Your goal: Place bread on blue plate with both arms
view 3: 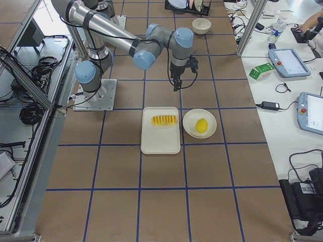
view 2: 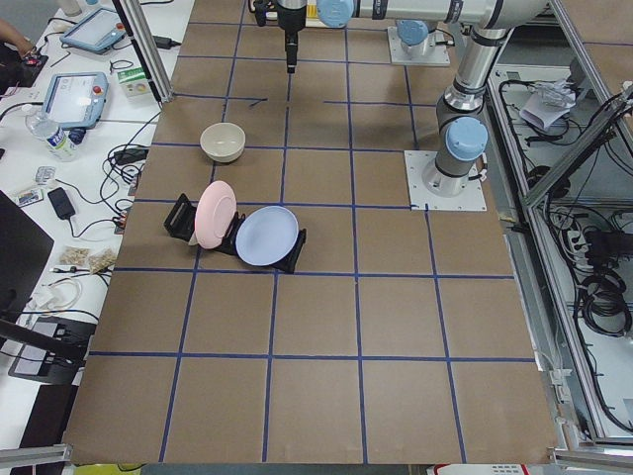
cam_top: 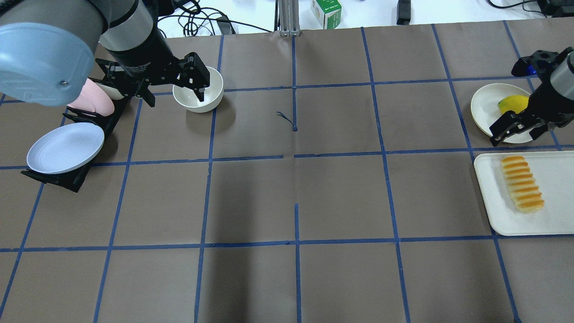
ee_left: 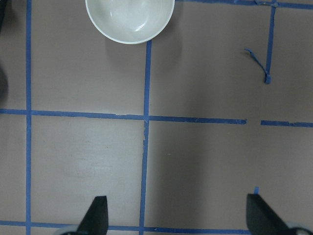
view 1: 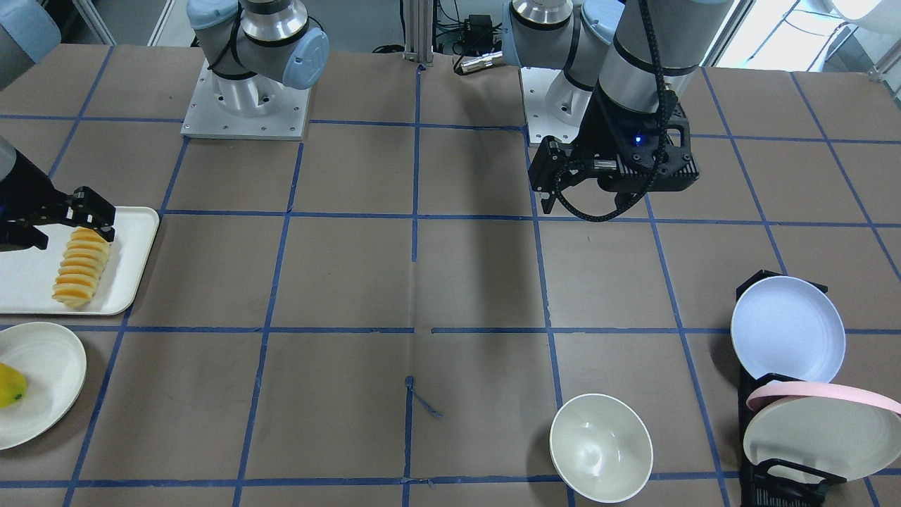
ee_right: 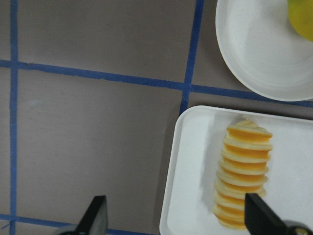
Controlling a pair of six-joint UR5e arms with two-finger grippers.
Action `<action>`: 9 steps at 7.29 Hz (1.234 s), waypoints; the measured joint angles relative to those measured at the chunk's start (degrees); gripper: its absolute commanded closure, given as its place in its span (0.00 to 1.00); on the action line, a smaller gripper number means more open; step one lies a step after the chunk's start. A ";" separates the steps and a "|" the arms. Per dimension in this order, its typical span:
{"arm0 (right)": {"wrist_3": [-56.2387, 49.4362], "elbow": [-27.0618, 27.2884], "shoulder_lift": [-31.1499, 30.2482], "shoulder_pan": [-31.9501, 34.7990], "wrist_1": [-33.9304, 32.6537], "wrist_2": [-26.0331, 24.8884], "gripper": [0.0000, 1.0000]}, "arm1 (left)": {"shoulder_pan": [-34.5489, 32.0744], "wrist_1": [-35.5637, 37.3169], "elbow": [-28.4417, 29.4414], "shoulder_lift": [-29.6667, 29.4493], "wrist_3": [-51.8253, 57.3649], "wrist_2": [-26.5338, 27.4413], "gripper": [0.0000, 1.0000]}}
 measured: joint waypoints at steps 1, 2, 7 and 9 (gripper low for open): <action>-0.66 3.16 0.19 -0.97 -3.57 0.06 0.00 | -0.05 0.00 0.01 -0.31 0.18 0.01 0.00; -1.25 5.98 0.51 -1.46 -7.32 -0.17 0.00 | -0.09 0.00 0.05 -0.52 0.46 0.09 0.00; -10.34 10.37 4.52 -7.54 -16.36 -1.95 0.00 | 2.57 -0.58 0.04 0.66 2.92 0.57 0.00; -11.33 10.47 5.33 -8.02 -17.13 -2.09 0.00 | 2.72 -0.61 -0.07 0.71 3.05 0.42 0.00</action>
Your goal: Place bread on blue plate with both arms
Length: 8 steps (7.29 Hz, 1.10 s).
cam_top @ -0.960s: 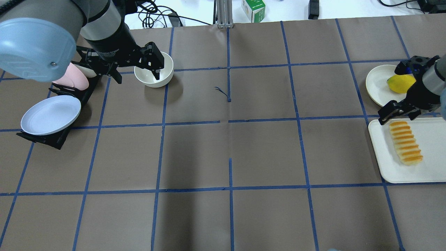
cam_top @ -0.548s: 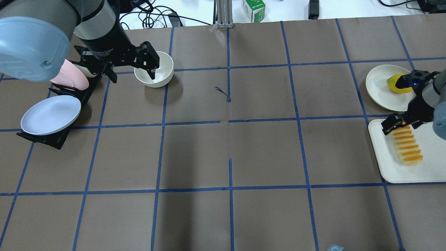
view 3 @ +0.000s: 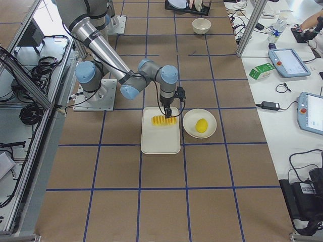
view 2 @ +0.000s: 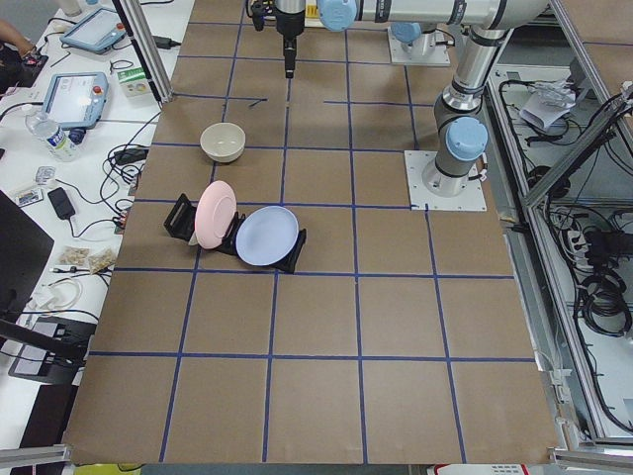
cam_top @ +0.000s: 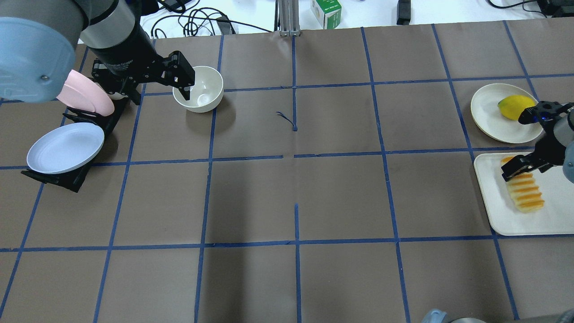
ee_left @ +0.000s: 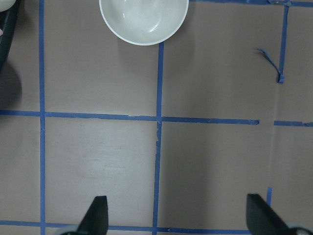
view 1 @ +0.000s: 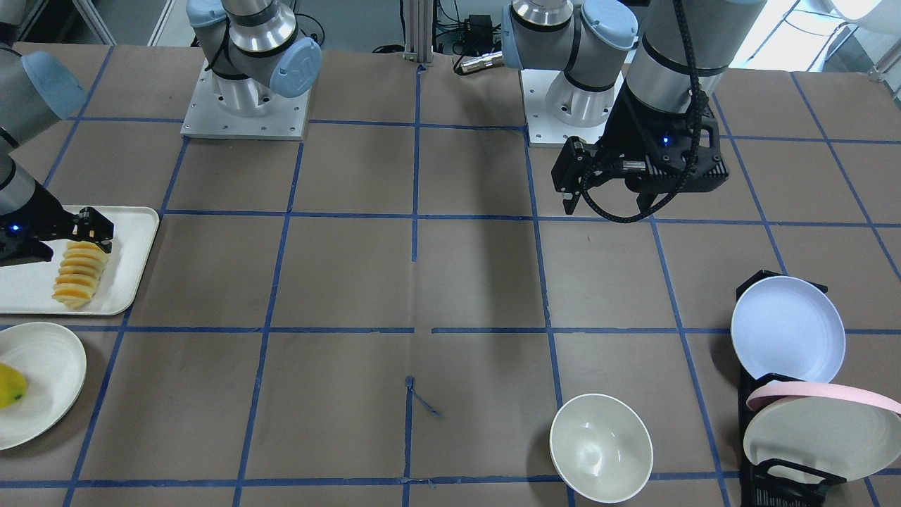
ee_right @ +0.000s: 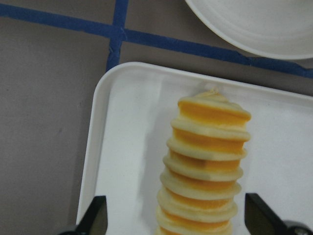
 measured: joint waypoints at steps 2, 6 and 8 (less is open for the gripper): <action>-0.32 0.01 0.39 -0.70 -0.09 -0.13 0.00 | 1.82 0.40 0.22 -0.04 0.21 0.07 0.00; -0.35 -0.15 3.09 -1.93 -0.87 -0.03 0.00 | 22.73 0.63 -0.02 -1.80 4.26 -0.35 0.00; -0.38 -0.09 3.84 -1.97 -1.05 0.07 0.00 | 32.14 2.88 0.24 -6.08 7.74 -0.40 0.00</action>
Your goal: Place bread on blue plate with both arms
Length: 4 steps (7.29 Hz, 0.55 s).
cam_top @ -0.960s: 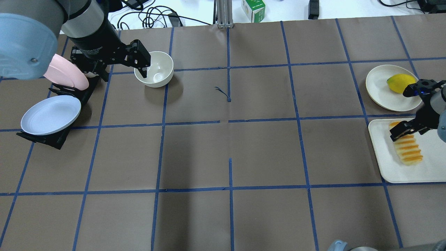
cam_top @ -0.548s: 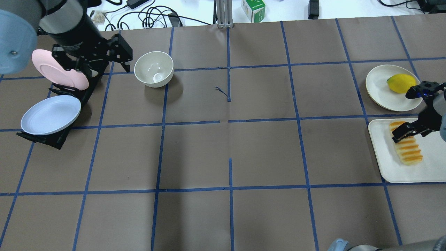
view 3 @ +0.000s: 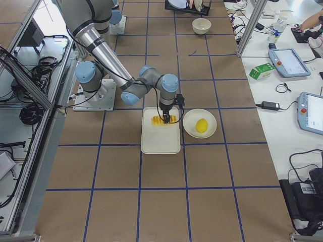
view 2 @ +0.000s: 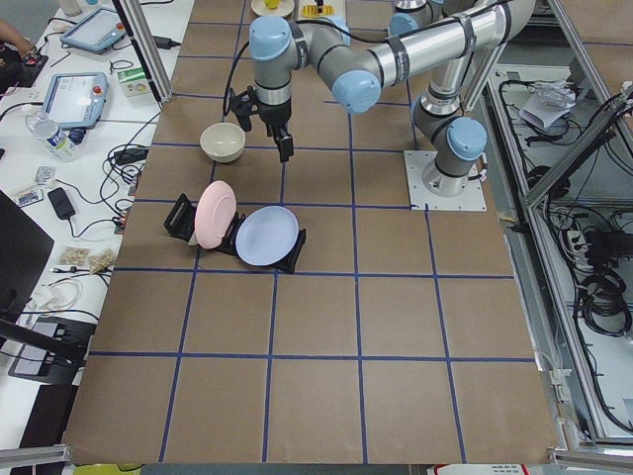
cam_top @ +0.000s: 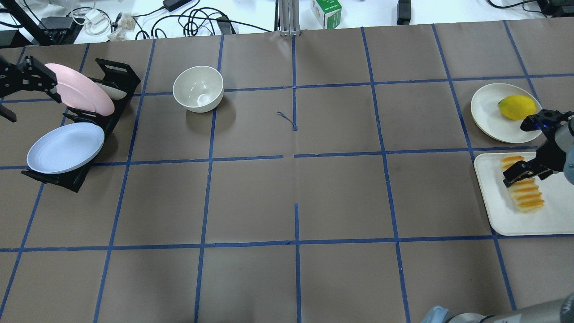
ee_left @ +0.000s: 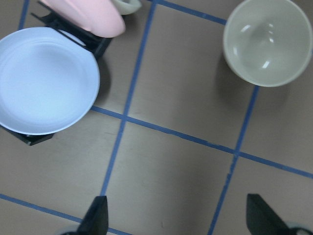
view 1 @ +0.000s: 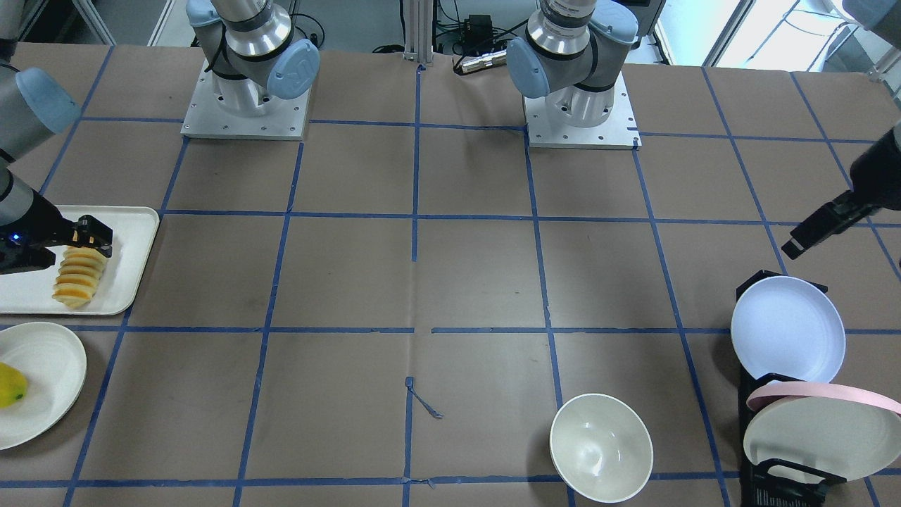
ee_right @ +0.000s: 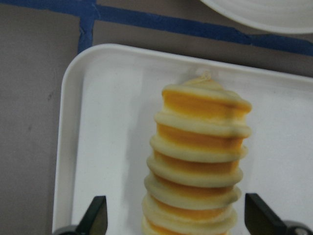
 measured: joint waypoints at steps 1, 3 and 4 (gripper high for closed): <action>-0.02 -0.08 0.64 -0.03 -0.09 -0.03 0.00 | 2.84 2.98 0.23 -3.29 2.16 0.03 0.05; -0.08 -0.32 1.64 -0.34 -1.20 -0.27 0.00 | 7.66 8.98 0.00 -10.64 5.45 0.06 0.06; -0.09 -0.32 1.88 -0.47 -1.57 -0.31 0.00 | 9.57 11.24 -0.12 -13.82 6.15 0.04 0.10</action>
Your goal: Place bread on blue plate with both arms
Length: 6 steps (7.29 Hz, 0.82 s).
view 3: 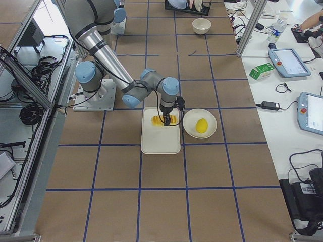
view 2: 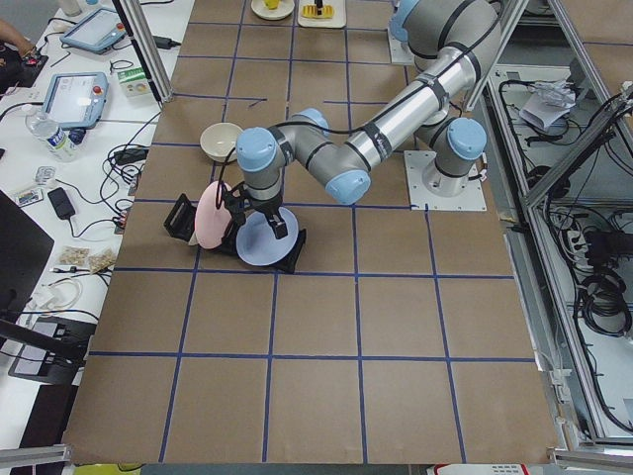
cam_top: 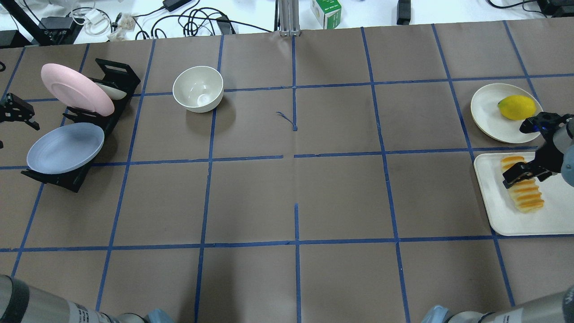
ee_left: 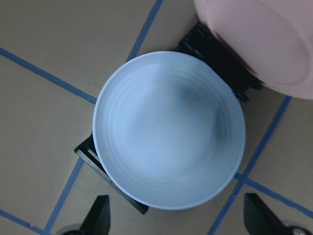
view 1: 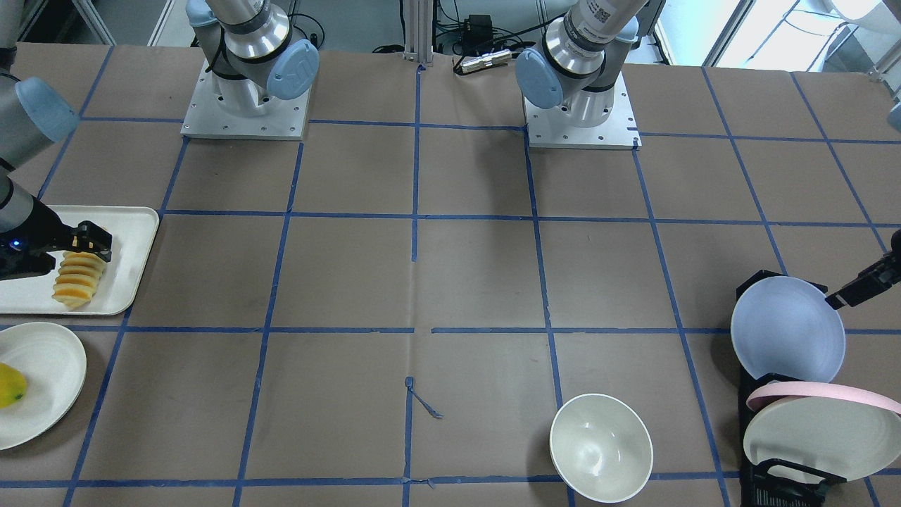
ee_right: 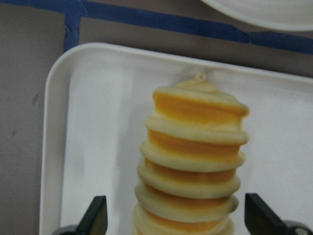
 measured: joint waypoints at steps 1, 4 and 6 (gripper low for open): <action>0.05 0.00 0.43 -0.09 -0.31 0.03 0.00 | 1.56 2.19 -0.08 -2.80 0.42 -0.03 0.21; 0.28 -0.02 1.99 -0.14 -2.13 0.30 0.04 | 4.13 3.43 -0.23 -6.44 0.55 -0.01 0.88; 0.32 -0.17 2.15 -0.15 -2.32 0.73 0.14 | 4.43 3.14 -0.89 -6.88 0.59 -1.18 1.00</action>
